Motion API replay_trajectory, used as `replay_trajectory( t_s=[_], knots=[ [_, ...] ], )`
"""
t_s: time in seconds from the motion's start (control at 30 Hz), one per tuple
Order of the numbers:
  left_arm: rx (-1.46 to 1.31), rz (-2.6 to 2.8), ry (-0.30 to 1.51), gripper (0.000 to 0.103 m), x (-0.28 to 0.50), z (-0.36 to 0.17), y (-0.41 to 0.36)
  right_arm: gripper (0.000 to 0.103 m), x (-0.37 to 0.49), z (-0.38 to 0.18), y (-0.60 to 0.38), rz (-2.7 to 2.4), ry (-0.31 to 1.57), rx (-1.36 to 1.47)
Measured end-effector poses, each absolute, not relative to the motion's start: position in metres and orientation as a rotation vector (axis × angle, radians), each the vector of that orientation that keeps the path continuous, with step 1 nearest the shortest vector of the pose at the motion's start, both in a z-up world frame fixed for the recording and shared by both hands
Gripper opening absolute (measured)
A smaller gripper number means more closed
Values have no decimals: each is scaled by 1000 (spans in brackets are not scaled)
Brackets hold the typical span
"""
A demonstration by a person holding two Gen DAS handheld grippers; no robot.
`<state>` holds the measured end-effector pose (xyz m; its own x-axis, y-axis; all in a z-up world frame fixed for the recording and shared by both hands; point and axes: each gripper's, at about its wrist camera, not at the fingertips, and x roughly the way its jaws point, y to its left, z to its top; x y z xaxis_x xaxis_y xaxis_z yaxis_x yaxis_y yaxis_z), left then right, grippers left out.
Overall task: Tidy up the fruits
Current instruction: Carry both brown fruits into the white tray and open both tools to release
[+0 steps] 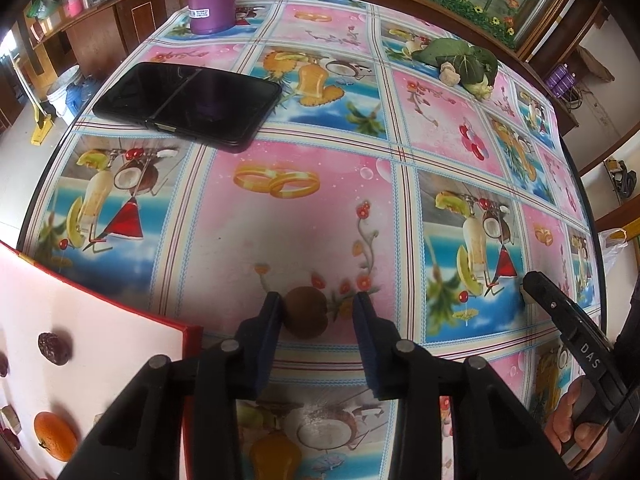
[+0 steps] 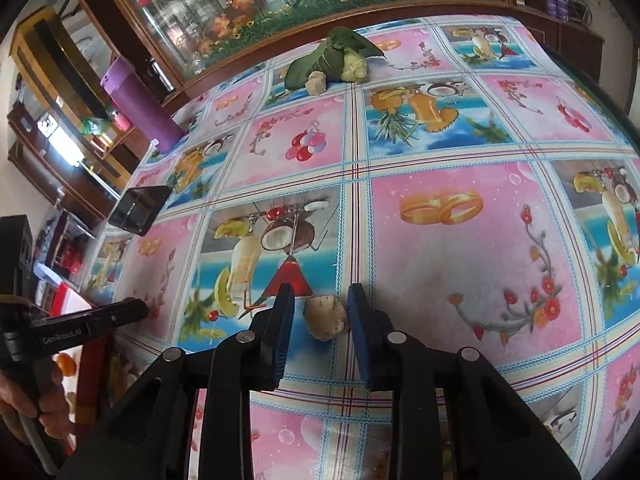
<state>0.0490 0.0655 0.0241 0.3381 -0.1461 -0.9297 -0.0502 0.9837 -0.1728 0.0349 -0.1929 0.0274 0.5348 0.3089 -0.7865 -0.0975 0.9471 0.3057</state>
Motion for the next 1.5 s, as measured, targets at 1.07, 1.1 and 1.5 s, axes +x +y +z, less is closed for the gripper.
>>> replay_trajectory(
  t_s=[1.07,1.1,1.5],
  knots=[
    [-113,-50,772,25,-137,119,129,22,-12,72,-160,440,694,340],
    [-114,-13,762,25,-145,119,143,22,-18,73,-149,477,698,344],
    [-121,189,792,25,-170,87,240,22,-89,99,50,859,774,134]
  ],
)
